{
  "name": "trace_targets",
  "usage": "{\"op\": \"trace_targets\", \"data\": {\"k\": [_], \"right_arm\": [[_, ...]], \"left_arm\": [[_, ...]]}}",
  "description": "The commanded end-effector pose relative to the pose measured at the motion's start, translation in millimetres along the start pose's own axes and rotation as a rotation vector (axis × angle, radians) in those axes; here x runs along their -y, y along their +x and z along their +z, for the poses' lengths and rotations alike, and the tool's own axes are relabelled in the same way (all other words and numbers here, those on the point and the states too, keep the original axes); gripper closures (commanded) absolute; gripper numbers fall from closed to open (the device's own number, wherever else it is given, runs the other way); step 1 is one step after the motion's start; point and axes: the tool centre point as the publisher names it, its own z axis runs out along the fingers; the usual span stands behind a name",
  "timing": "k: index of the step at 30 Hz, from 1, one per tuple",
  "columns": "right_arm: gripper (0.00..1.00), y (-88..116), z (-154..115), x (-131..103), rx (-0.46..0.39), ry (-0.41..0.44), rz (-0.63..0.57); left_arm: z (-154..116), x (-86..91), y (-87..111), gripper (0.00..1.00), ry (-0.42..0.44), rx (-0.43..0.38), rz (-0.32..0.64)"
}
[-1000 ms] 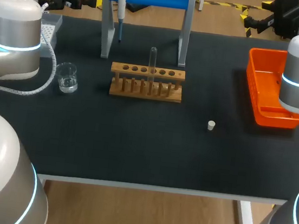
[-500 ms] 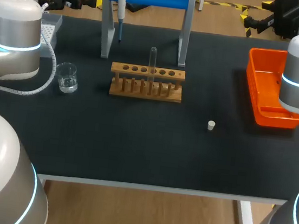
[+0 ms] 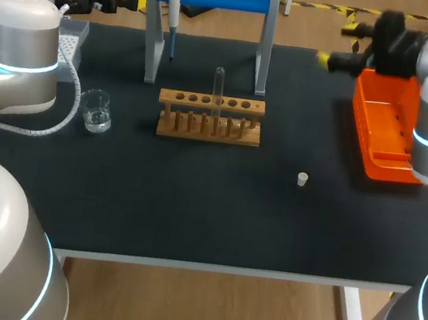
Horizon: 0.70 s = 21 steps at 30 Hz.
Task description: Invert the test tube, pick up the pipette, mount the tip to pipette, aspirate from beaker and dispense into the tube, eject the tip, return the pipette, and cap with the stopper.
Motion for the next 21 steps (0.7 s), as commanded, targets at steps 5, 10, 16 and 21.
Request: {"op": "trace_targets", "data": {"k": [5,10,16,21], "right_arm": [[0.00,75,-43,20,-0.255,-0.076,-0.032],[0.00,107,-32,23,-0.289,-0.105,-0.015],[0.00,132,-20,19,-0.280,-0.134,-0.018],[0.00,132,-20,19,-0.280,-0.134,-0.018]], "left_arm": [[0,-0.5,-0.3,0.00,0.002,0.000,0.000],[0,-0.5,-0.3,0.00,0.002,0.000,0.000],[0,-0.5,-0.3,0.00,0.002,0.000,0.000],[0,-0.5,-0.3,0.00,0.002,0.000,0.000]]}}
